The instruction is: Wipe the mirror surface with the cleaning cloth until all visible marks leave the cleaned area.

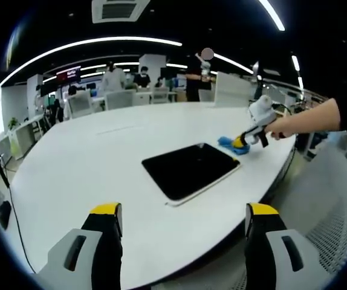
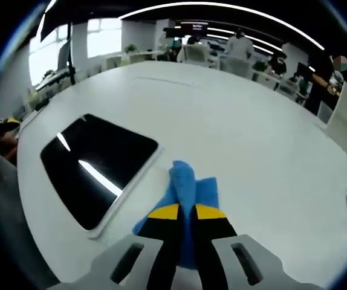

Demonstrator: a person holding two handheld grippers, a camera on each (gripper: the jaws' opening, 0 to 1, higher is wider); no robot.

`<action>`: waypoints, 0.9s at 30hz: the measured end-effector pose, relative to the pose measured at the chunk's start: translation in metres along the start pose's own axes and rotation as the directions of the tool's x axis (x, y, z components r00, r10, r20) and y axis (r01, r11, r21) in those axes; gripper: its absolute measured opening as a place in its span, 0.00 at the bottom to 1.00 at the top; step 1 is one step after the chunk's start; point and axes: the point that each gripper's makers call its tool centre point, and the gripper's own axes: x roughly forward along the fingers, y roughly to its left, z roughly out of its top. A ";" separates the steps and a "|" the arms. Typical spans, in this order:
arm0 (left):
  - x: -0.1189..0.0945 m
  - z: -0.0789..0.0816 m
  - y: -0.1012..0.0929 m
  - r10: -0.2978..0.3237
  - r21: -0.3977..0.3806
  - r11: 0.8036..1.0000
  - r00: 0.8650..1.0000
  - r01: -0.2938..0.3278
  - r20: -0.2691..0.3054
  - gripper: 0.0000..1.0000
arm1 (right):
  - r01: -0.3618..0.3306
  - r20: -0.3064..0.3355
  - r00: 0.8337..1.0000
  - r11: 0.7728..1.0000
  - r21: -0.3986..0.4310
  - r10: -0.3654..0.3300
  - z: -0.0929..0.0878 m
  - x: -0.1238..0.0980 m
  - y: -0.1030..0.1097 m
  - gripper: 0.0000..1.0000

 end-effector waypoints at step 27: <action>0.000 0.001 0.000 0.000 0.000 1.000 1.000 0.000 0.005 0.84 | 0.002 0.144 0.990 1.000 0.010 -0.003 0.038 -0.031 -0.005 0.14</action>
